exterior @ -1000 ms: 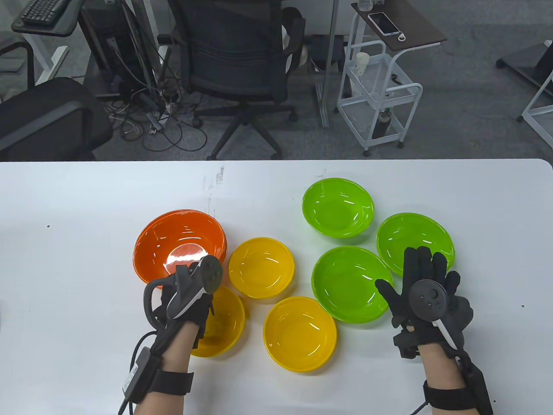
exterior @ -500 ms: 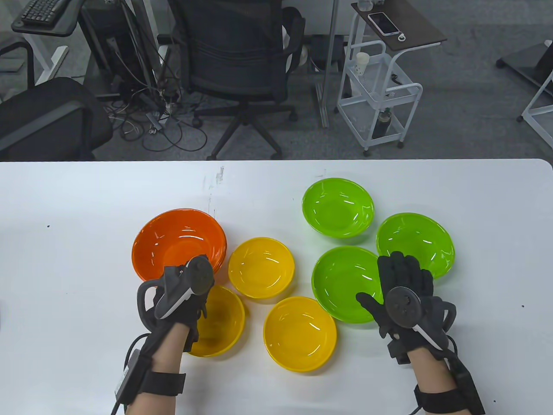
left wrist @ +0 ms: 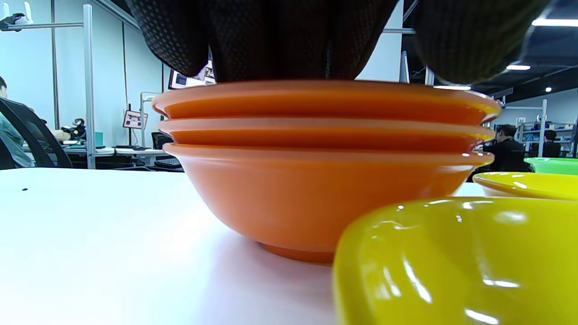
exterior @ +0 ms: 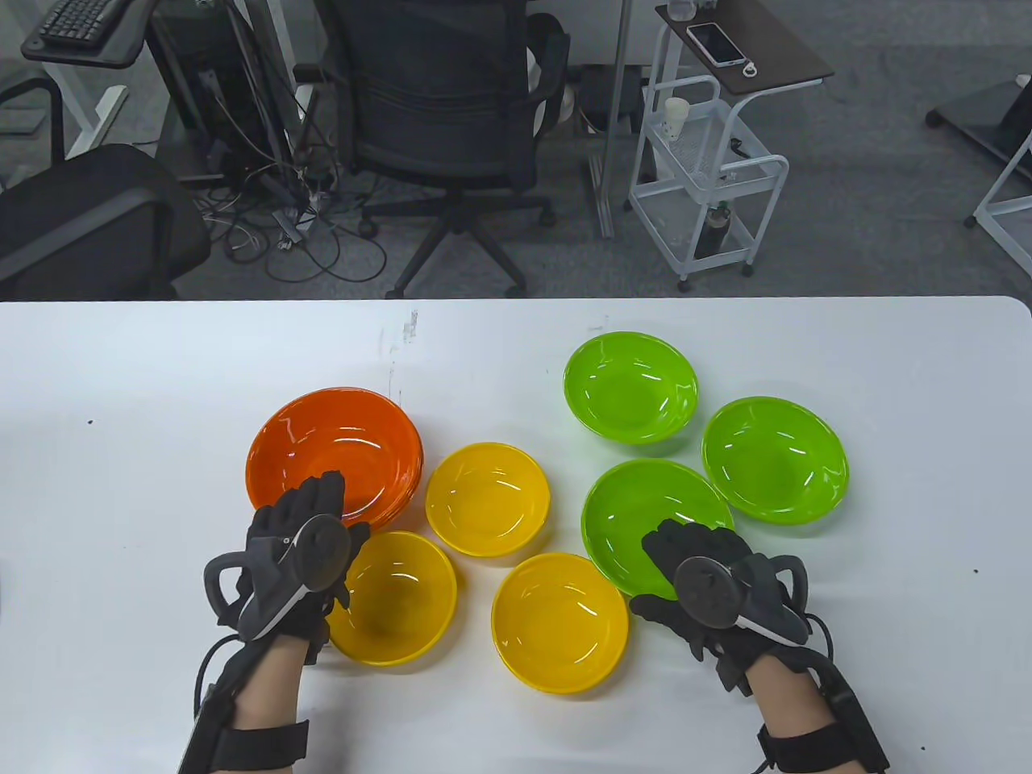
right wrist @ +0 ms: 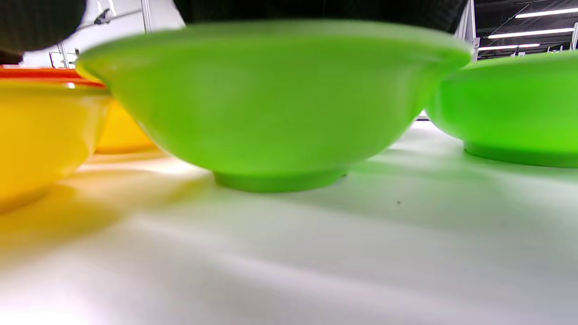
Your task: Nest bowls by color group
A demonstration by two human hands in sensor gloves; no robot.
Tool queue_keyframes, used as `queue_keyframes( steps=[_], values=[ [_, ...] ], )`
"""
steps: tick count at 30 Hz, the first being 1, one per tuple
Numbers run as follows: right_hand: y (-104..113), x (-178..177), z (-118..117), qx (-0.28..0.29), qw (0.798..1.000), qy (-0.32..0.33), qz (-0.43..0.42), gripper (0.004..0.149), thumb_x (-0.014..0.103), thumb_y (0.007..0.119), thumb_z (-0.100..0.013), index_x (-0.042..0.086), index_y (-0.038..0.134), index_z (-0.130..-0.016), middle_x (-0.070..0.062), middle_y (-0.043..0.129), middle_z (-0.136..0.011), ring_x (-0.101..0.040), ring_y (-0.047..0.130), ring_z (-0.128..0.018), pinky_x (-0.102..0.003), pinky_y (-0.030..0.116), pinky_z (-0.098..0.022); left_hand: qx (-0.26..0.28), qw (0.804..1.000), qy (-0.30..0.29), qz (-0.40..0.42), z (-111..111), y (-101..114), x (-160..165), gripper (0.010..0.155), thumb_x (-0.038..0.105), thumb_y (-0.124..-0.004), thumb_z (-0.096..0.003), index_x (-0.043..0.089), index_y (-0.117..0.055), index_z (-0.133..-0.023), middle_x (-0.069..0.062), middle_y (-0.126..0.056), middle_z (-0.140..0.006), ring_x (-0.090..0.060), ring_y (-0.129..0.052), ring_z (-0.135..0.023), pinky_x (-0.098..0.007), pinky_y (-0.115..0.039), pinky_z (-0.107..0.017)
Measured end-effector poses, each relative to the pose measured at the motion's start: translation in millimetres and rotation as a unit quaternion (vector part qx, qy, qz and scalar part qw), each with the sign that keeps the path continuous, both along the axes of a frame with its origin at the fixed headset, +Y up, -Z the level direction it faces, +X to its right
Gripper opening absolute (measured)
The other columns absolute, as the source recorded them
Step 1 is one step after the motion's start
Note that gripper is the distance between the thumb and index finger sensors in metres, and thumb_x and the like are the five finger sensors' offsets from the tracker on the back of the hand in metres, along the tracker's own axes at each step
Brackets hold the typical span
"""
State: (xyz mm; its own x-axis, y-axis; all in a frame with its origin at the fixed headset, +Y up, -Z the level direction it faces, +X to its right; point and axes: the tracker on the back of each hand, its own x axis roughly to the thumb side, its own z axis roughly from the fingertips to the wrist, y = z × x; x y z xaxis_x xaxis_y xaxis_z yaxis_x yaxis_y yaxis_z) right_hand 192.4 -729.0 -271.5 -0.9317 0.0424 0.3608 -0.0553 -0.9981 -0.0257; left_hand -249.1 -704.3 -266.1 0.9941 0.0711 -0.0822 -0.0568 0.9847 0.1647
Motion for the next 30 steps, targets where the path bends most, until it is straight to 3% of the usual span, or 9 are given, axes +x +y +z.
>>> queue_keyframes(
  steps=[11,17,20,26,30],
  values=[
    [-7,-11,0,-0.052,0.998,0.032,0.008,0.060,0.062,0.071,-0.038,0.027,0.081,-0.086,-0.002,0.088,-0.090,-0.032,0.093,-0.081,-0.055,0.069,-0.063,0.002,1.000,0.004,-0.002,4,-6,-5,0.069,0.060,-0.076,-0.0431,0.031,-0.070,-0.105,-0.001,-0.084,-0.106,-0.028,-0.091,-0.096,-0.049,-0.069,-0.074],
    [-8,-21,5,-0.013,0.998,0.042,0.053,0.048,0.049,0.078,-0.039,0.029,0.084,-0.082,0.000,0.091,-0.086,-0.029,0.097,-0.077,-0.051,0.075,-0.059,0.000,1.000,0.000,-0.010,4,-7,-2,0.069,0.060,-0.075,-0.0430,0.031,-0.070,-0.105,-0.001,-0.085,-0.106,-0.028,-0.091,-0.096,-0.049,-0.069,-0.074],
    [-5,-27,8,0.040,0.996,0.049,0.068,0.043,0.043,0.081,-0.039,0.029,0.087,-0.079,0.001,0.096,-0.080,-0.025,0.104,-0.068,-0.047,0.083,-0.053,-0.003,1.000,0.001,-0.015,4,-8,-2,0.068,0.060,-0.075,-0.0433,0.031,-0.070,-0.105,-0.001,-0.085,-0.106,-0.028,-0.091,-0.096,-0.049,-0.069,-0.073],
    [10,-33,16,0.109,0.990,0.036,0.084,0.039,0.040,0.082,-0.038,0.029,0.090,-0.075,0.003,0.099,-0.077,-0.022,0.107,-0.065,-0.044,0.084,-0.052,0.004,1.000,-0.001,-0.016,4,-8,-2,0.068,0.061,-0.076,-0.0425,0.032,-0.072,-0.104,-0.002,-0.085,-0.106,-0.028,-0.092,-0.095,-0.049,-0.070,-0.073],
    [26,-30,16,0.133,0.990,0.021,0.047,0.040,0.040,0.082,-0.038,0.029,0.089,-0.075,0.003,0.098,-0.077,-0.022,0.106,-0.065,-0.044,0.084,-0.053,0.005,1.000,-0.004,-0.014,3,-8,-2,0.069,0.061,-0.076,-0.0424,0.032,-0.072,-0.104,-0.002,-0.085,-0.106,-0.028,-0.092,-0.096,-0.049,-0.070,-0.073]
  ],
)
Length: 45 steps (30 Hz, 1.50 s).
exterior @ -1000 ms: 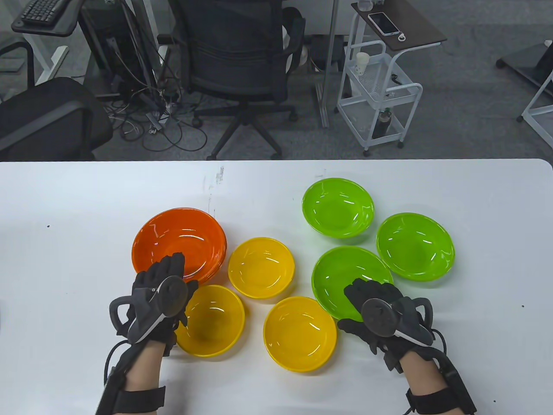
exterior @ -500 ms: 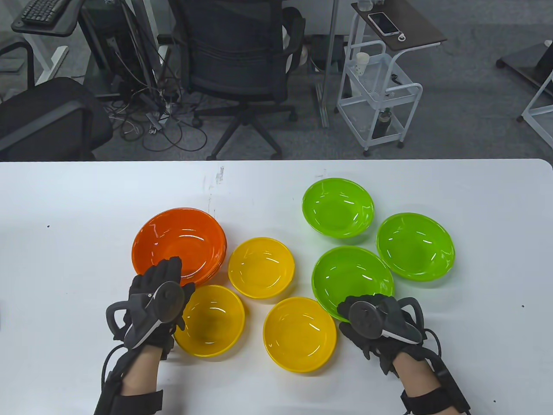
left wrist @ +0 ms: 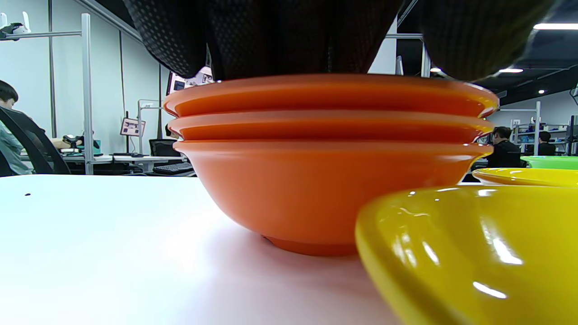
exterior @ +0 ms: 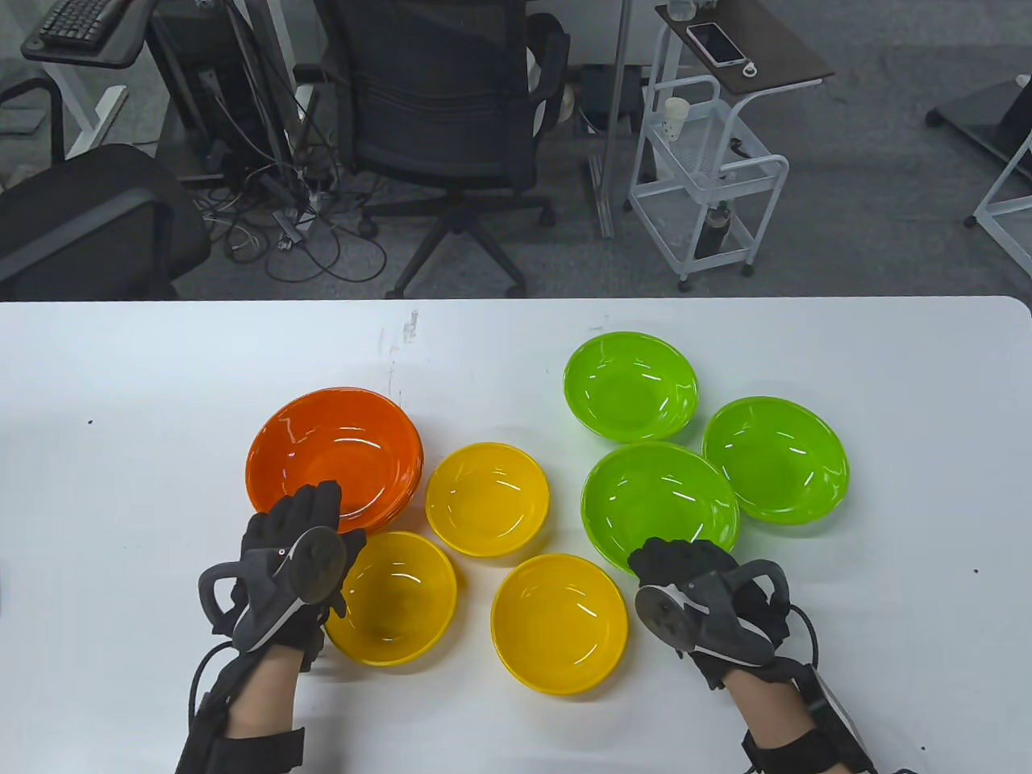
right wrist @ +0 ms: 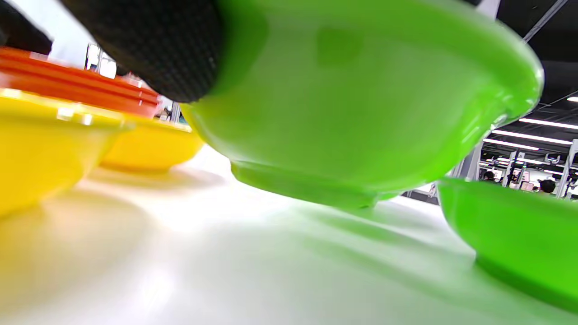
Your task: Nest bowls by color group
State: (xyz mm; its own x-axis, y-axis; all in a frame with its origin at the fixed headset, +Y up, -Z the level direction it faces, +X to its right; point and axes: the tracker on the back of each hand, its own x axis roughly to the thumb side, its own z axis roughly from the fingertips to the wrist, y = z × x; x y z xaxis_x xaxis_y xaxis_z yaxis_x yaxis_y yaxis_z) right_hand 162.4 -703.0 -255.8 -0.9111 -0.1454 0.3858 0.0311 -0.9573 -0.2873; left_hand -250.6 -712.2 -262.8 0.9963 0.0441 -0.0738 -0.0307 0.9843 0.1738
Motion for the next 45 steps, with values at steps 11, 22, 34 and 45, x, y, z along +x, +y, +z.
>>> queue_keyframes(
  steps=[11,22,34,45],
  values=[
    [50,7,-46,0.060,0.994,-0.069,-0.067,0.040,0.038,0.081,-0.038,0.032,0.088,-0.077,0.005,0.096,-0.081,-0.022,0.102,-0.072,-0.047,0.076,-0.062,-0.004,1.000,-0.004,-0.001,-2,-5,-4,0.072,0.065,-0.076,-0.0408,0.032,-0.071,-0.105,-0.002,-0.084,-0.107,-0.029,-0.091,-0.096,-0.050,-0.069,-0.074],
    [46,-12,-112,0.069,0.985,-0.153,-0.031,0.040,0.037,0.081,-0.038,0.036,0.087,-0.077,0.009,0.092,-0.085,-0.021,0.096,-0.080,-0.050,0.067,-0.068,0.008,1.000,-0.016,-0.012,0,-6,5,0.075,0.067,-0.077,-0.0388,0.033,-0.072,-0.105,-0.002,-0.083,-0.107,-0.028,-0.090,-0.097,-0.050,-0.068,-0.075],
    [10,-26,-152,0.024,0.981,-0.194,-0.014,0.040,0.038,0.081,-0.037,0.036,0.088,-0.076,0.008,0.092,-0.087,-0.022,0.096,-0.081,-0.050,0.069,-0.067,0.015,0.999,-0.016,-0.030,1,-6,9,0.074,0.067,-0.076,-0.0390,0.033,-0.072,-0.104,-0.002,-0.084,-0.107,-0.028,-0.090,-0.097,-0.050,-0.068,-0.075],
    [-10,-43,-162,0.003,0.981,-0.193,0.017,0.039,0.038,0.082,-0.037,0.035,0.088,-0.076,0.007,0.092,-0.086,-0.023,0.096,-0.081,-0.050,0.070,-0.066,0.022,0.999,-0.017,-0.033,2,-5,9,0.075,0.068,-0.075,-0.0395,0.032,-0.071,-0.105,-0.002,-0.081,-0.109,-0.029,-0.086,-0.100,-0.051,-0.064,-0.077]
  ],
)
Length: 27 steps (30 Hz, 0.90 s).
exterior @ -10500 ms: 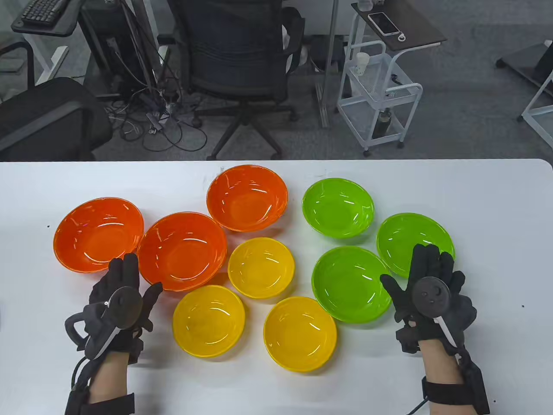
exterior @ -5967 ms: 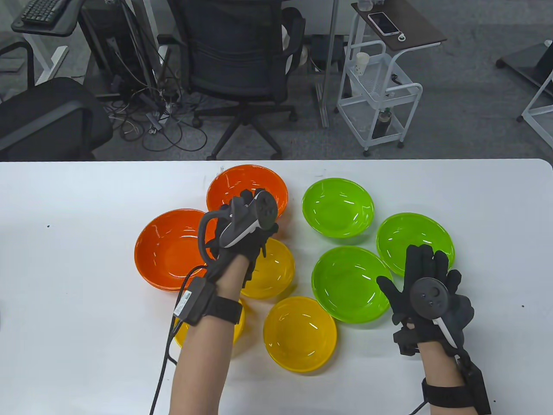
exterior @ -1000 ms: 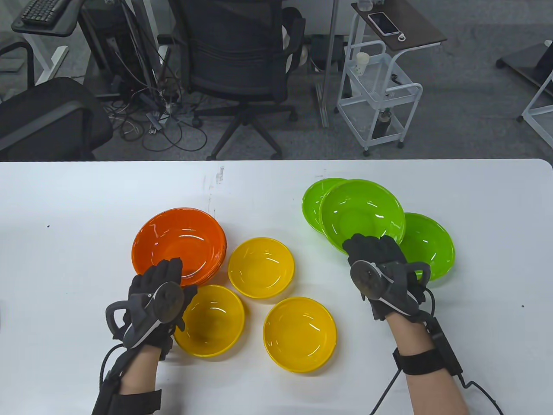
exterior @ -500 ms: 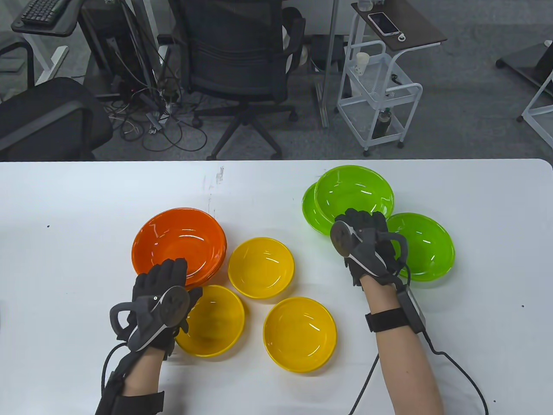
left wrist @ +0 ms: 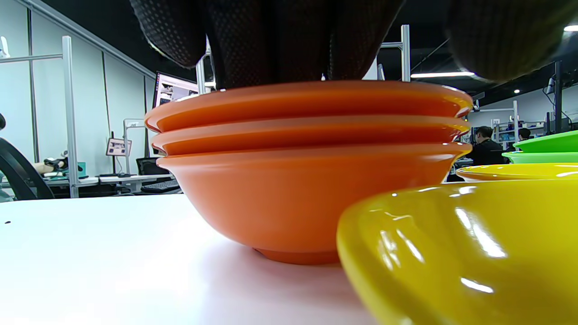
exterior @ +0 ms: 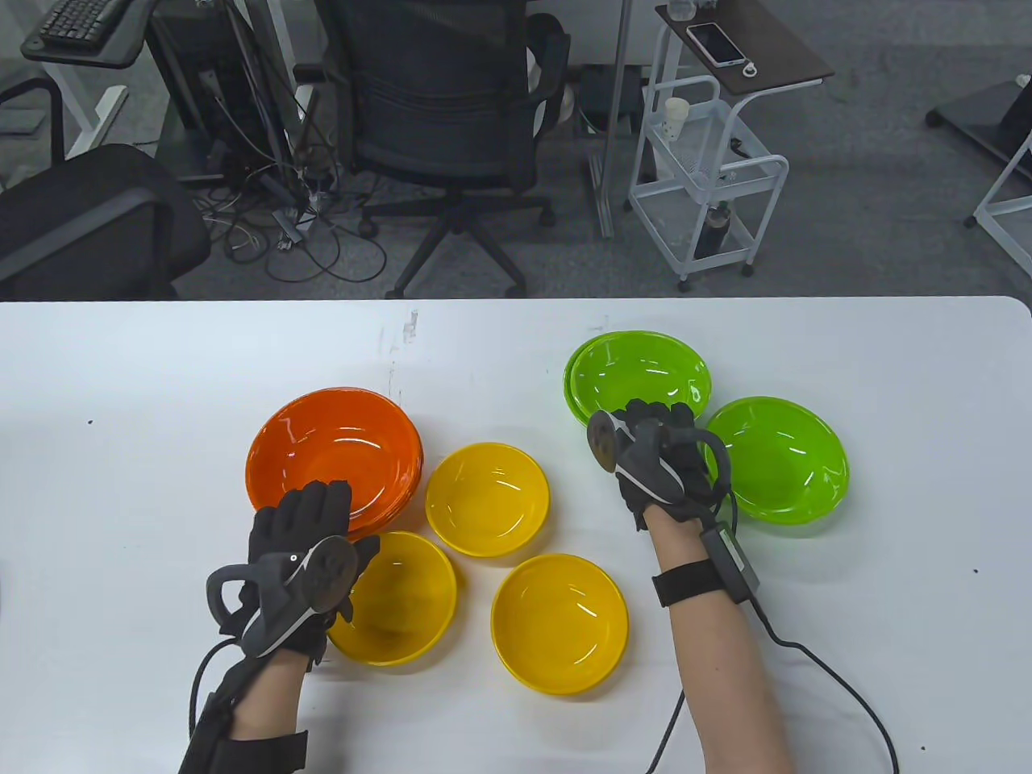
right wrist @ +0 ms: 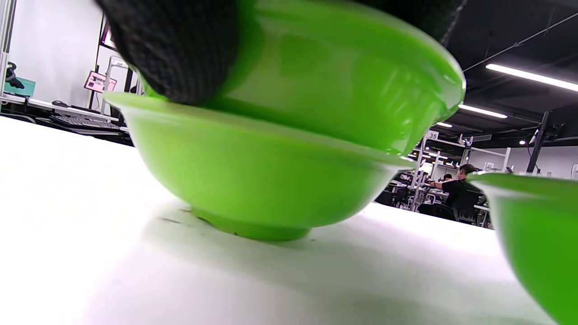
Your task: Nest bowls by color group
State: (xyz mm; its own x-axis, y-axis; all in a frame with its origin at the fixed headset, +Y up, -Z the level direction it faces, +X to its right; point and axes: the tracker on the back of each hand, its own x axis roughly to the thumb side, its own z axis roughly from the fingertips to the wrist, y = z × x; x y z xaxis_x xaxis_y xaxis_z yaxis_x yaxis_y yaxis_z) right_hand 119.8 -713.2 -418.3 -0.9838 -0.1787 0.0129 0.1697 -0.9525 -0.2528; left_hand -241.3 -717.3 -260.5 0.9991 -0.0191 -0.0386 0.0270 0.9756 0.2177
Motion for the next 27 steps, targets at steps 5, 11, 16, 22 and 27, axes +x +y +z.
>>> queue_keyframes(
  steps=[5,11,16,22,27],
  values=[
    [0,-7,-1,-0.022,1.000,-0.004,0.015,0.046,0.035,0.079,-0.040,0.033,0.082,-0.085,0.004,0.087,-0.092,-0.026,0.092,-0.085,-0.051,0.068,-0.066,0.003,1.000,0.000,-0.004,1,1,1,0.075,0.068,-0.075,-0.0396,0.032,-0.070,-0.105,-0.002,-0.082,-0.109,-0.029,-0.087,-0.100,-0.051,-0.064,-0.077],
    [-2,-10,-2,-0.050,0.998,-0.018,0.022,0.051,0.035,0.075,-0.042,0.029,0.072,-0.092,0.000,0.079,-0.098,-0.030,0.084,-0.091,-0.053,0.062,-0.068,-0.002,1.000,0.000,0.001,1,1,1,0.076,0.068,-0.075,-0.0395,0.031,-0.071,-0.105,-0.002,-0.082,-0.108,-0.030,-0.087,-0.100,-0.051,-0.064,-0.077],
    [6,-6,4,-0.049,0.998,-0.024,0.027,0.062,0.047,0.077,-0.039,0.027,0.065,-0.097,-0.002,0.071,-0.103,-0.033,0.077,-0.096,-0.055,0.057,-0.070,-0.006,1.000,0.001,-0.002,0,-1,0,0.075,0.068,-0.074,-0.0395,0.032,-0.071,-0.105,-0.002,-0.081,-0.109,-0.030,-0.086,-0.100,-0.052,-0.061,-0.078],
    [23,14,20,-0.043,0.998,-0.038,-0.009,0.077,0.059,0.077,-0.035,0.023,0.060,-0.101,-0.007,0.064,-0.106,-0.039,0.069,-0.099,-0.061,0.052,-0.070,-0.007,1.000,0.000,-0.002,0,0,1,0.075,0.068,-0.074,-0.0395,0.032,-0.070,-0.106,-0.002,-0.081,-0.109,-0.030,-0.086,-0.101,-0.052,-0.061,-0.078],
    [29,47,39,-0.046,0.997,-0.059,-0.030,0.088,0.067,0.074,-0.033,0.022,0.050,-0.104,-0.008,0.054,-0.110,-0.045,0.060,-0.101,-0.066,0.046,-0.070,-0.011,1.000,0.006,-0.003,-1,-2,-1,0.075,0.067,-0.074,-0.0396,0.032,-0.070,-0.105,-0.002,-0.081,-0.109,-0.030,-0.086,-0.100,-0.053,-0.061,-0.078]
  ],
)
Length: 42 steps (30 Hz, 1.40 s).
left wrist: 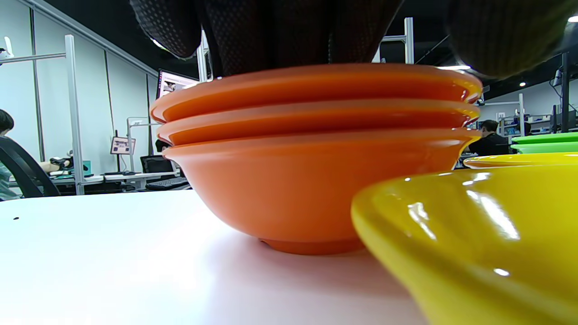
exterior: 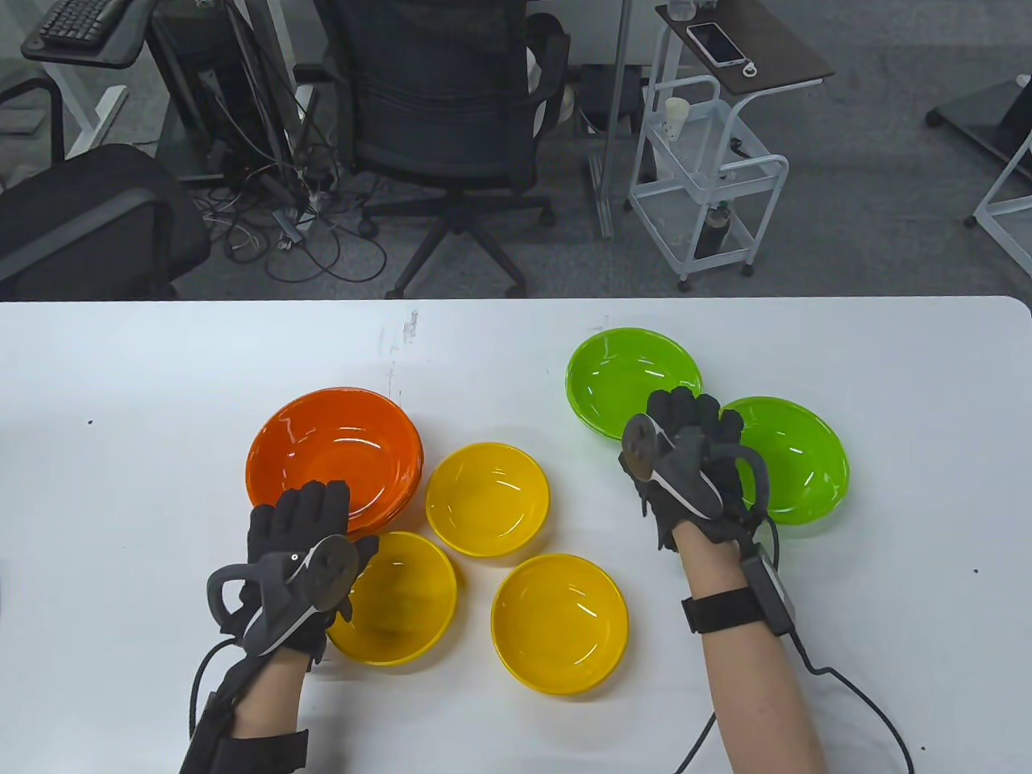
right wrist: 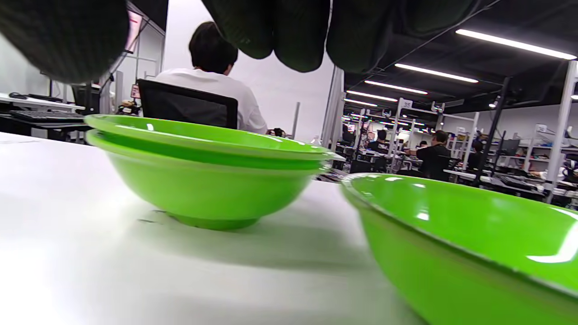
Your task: Nest bowls by color group
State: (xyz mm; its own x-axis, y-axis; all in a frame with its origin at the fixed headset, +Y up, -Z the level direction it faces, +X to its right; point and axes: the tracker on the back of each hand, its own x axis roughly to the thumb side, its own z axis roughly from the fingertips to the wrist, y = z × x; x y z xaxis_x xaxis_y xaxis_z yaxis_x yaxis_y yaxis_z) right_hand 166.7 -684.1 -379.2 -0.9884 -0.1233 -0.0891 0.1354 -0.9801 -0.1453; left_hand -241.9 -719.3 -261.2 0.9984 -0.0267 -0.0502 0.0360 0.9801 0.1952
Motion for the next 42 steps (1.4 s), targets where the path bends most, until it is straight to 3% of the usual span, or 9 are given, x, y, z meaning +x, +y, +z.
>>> queue_keyframes(
  steps=[6,13,16,19,26,29,42],
  values=[
    [-8,50,22,-0.024,0.998,-0.050,-0.040,0.101,0.073,0.070,-0.032,0.020,0.027,-0.107,-0.011,0.037,-0.113,-0.052,0.046,-0.103,-0.072,0.041,-0.068,0.000,1.000,0.000,0.004,0,0,0,0.073,0.065,-0.074,-0.0406,0.032,-0.071,-0.105,-0.002,-0.081,-0.109,-0.030,-0.085,-0.101,-0.053,-0.060,-0.078],
    [-31,87,32,-0.062,0.992,-0.103,-0.034,0.099,0.071,0.073,-0.032,0.018,0.033,-0.106,-0.015,0.045,-0.110,-0.052,0.054,-0.101,-0.071,0.046,-0.067,-0.006,1.000,-0.003,-0.003,-2,-2,3,0.073,0.066,-0.074,-0.0407,0.033,-0.071,-0.105,-0.002,-0.081,-0.109,-0.030,-0.085,-0.101,-0.052,-0.060,-0.078],
    [-40,96,32,-0.082,0.989,-0.117,-0.031,0.095,0.067,0.077,-0.033,0.018,0.039,-0.105,-0.013,0.055,-0.107,-0.049,0.064,-0.099,-0.069,0.053,-0.067,-0.003,1.000,0.000,-0.018,-2,-1,5,0.073,0.066,-0.075,-0.0402,0.032,-0.071,-0.105,-0.003,-0.080,-0.110,-0.030,-0.085,-0.101,-0.053,-0.060,-0.079],
    [-47,100,31,-0.096,0.987,-0.129,-0.028,0.088,0.058,0.081,-0.035,0.019,0.043,-0.104,-0.012,0.060,-0.105,-0.046,0.066,-0.098,-0.068,0.051,-0.067,0.003,1.000,-0.007,-0.025,-1,0,8,0.073,0.066,-0.074,-0.0401,0.032,-0.071,-0.105,-0.002,-0.081,-0.109,-0.030,-0.086,-0.101,-0.053,-0.060,-0.078],
    [-55,103,30,-0.091,0.986,-0.136,0.007,0.060,0.042,0.080,-0.039,0.028,0.066,-0.096,-0.001,0.080,-0.096,-0.035,0.074,-0.097,-0.067,0.050,-0.068,-0.005,0.999,-0.012,-0.045,-1,-2,14,0.074,0.067,-0.074,-0.0403,0.033,-0.070,-0.105,-0.001,-0.081,-0.109,-0.029,-0.086,-0.101,-0.052,-0.061,-0.078],
    [-57,101,30,-0.086,0.987,-0.132,0.018,0.050,0.040,0.080,-0.040,0.031,0.076,-0.089,0.000,0.083,-0.094,-0.034,0.076,-0.096,-0.067,0.050,-0.068,-0.008,0.999,-0.012,-0.043,-2,-4,14,0.074,0.067,-0.074,-0.0401,0.033,-0.071,-0.105,-0.002,-0.081,-0.109,-0.029,-0.086,-0.101,-0.052,-0.061,-0.078],
    [-51,94,35,-0.042,0.993,-0.109,0.028,0.041,0.037,0.084,-0.038,0.032,0.087,-0.078,0.004,0.092,-0.085,-0.030,0.086,-0.089,-0.062,0.058,-0.067,-0.007,0.999,-0.009,-0.036,-2,-3,12,0.074,0.067,-0.074,-0.0401,0.032,-0.071,-0.105,-0.002,-0.081,-0.109,-0.030,-0.086,-0.101,-0.053,-0.061,-0.078]
  ],
)
